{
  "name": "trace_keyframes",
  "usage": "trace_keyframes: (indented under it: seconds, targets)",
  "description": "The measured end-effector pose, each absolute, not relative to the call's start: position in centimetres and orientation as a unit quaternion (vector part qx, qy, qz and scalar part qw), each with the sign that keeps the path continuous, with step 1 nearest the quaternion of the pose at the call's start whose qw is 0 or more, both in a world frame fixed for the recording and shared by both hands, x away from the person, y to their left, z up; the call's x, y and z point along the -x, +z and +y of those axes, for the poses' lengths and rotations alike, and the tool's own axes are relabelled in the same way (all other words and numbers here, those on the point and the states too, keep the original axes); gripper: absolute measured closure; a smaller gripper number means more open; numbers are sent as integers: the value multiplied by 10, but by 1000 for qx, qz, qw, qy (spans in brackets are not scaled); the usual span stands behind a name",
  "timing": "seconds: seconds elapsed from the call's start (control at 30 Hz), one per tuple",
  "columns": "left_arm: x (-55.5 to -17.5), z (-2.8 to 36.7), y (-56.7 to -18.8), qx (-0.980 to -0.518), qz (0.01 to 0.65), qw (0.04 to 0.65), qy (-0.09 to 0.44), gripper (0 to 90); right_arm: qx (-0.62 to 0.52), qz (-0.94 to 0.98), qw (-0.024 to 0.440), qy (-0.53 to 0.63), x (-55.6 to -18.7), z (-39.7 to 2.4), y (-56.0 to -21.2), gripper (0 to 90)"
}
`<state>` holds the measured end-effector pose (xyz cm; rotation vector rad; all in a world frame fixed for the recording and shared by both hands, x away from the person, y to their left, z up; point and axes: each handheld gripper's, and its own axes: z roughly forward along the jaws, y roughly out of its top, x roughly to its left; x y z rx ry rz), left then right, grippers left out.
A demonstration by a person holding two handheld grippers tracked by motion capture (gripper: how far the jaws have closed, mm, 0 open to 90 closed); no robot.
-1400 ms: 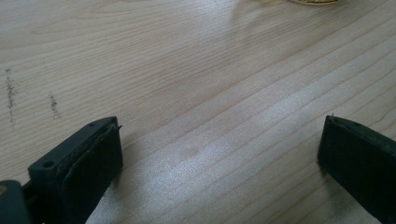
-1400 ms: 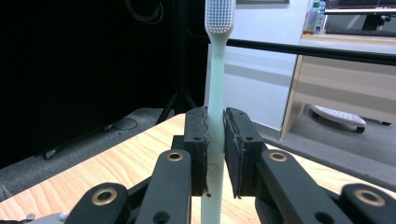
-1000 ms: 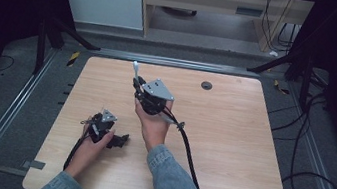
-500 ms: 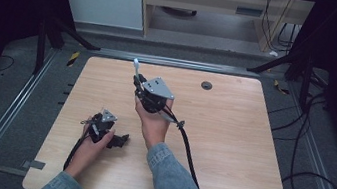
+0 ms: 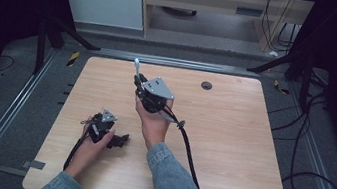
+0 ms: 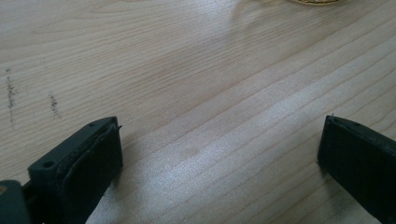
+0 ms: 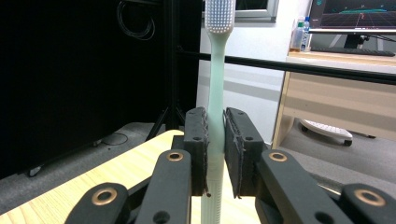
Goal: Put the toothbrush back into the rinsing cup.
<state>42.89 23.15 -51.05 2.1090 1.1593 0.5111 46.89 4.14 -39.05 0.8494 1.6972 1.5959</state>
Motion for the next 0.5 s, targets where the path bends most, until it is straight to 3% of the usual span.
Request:
trace_keyframes:
  seconds: [0.5]
  targets:
    - [-429, 231, -510, -808, 444, 334, 196, 0, -326, 641, 333, 610, -469, 41, -390, 794]
